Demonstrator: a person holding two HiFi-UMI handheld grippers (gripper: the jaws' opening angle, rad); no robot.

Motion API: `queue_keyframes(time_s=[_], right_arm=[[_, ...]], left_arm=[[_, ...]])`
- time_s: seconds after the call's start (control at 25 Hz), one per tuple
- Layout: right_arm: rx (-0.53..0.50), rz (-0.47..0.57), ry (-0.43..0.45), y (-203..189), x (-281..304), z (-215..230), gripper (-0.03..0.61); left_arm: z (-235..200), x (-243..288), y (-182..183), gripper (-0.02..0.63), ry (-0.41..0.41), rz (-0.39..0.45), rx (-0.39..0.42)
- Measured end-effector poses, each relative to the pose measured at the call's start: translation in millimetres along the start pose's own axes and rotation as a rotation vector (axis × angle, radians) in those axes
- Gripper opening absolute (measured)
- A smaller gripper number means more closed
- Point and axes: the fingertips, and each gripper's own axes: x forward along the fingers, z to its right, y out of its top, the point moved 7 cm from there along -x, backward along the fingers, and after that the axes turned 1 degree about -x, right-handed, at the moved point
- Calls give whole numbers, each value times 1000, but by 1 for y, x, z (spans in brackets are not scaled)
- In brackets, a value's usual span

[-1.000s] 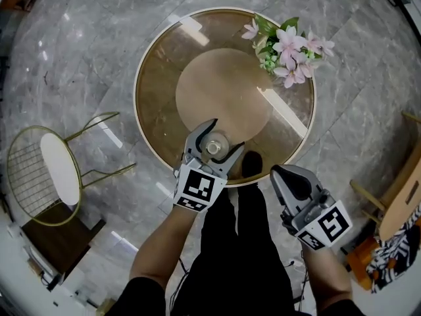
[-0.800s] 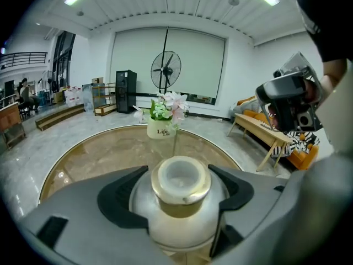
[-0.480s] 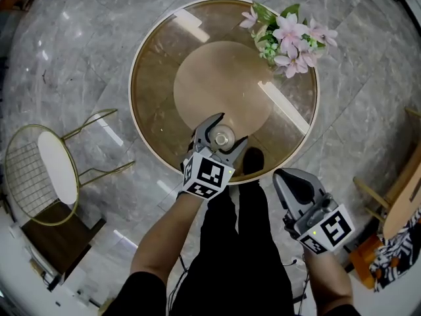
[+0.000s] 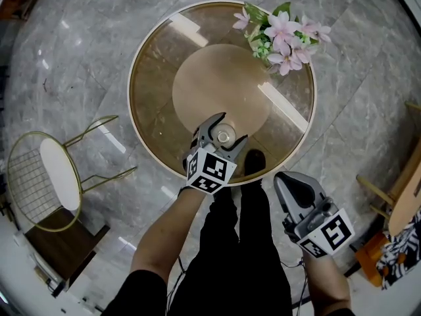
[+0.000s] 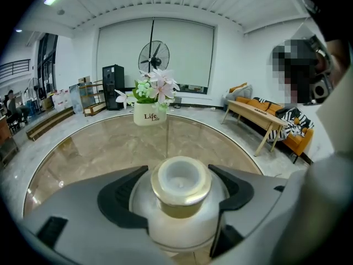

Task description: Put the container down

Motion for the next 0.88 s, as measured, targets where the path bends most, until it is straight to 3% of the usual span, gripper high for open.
queue_keyframes(time_s=[0.24, 0.4, 0.68, 0.88], right_arm=[[-10, 19, -31, 5, -12, -10, 15], [-23, 50, -53, 26, -23, -35, 15], [-76, 131, -64, 112, -62, -139, 15], [-136, 167, -57, 169, -90, -218, 15]], left_arm=[[1, -2, 3, 351, -18, 3, 44], [2, -32, 24, 356, -4, 39, 47], [4, -165, 109, 337, 46, 118, -24], [5, -273, 172, 300, 72, 186, -23]])
